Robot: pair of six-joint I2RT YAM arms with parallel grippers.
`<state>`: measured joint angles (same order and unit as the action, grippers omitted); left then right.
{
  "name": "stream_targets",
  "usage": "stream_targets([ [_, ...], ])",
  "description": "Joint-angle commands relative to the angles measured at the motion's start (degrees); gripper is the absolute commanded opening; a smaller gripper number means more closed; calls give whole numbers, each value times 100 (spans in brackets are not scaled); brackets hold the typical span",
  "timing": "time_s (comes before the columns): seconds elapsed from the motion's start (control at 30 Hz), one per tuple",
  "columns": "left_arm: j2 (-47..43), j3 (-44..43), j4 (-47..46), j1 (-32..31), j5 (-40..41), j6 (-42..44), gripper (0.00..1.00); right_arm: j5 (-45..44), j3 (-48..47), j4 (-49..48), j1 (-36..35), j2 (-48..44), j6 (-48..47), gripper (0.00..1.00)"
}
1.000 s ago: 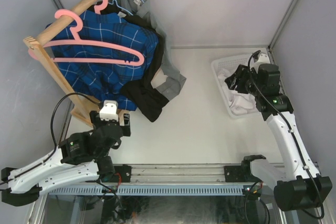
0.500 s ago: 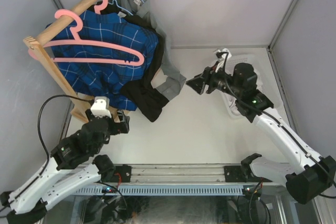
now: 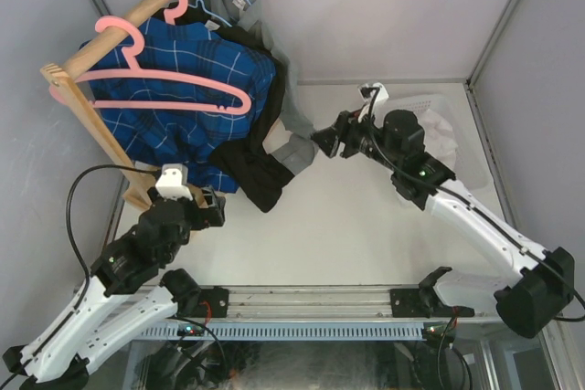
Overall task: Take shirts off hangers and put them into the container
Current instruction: Pick up the hanger from the clothesline.
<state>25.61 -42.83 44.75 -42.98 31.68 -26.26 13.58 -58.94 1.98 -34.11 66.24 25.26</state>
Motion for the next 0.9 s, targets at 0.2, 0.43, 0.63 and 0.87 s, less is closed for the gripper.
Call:
stream_targets([
  [0.2,795,54,-379,20,162,202,100,441,-2076,-917,175,1447,692,57],
  [0.43,479,108,-378,26,302,127,100,1854,-4238,92,31,2907,718,54],
  [0.63,186,170,-483,26,279,130,100,1794,-5395,1174,-60,3867,862,62],
  [0.87,267,164,-536,27,55,188,100,779,-5761,1429,-272,4342,625,66],
])
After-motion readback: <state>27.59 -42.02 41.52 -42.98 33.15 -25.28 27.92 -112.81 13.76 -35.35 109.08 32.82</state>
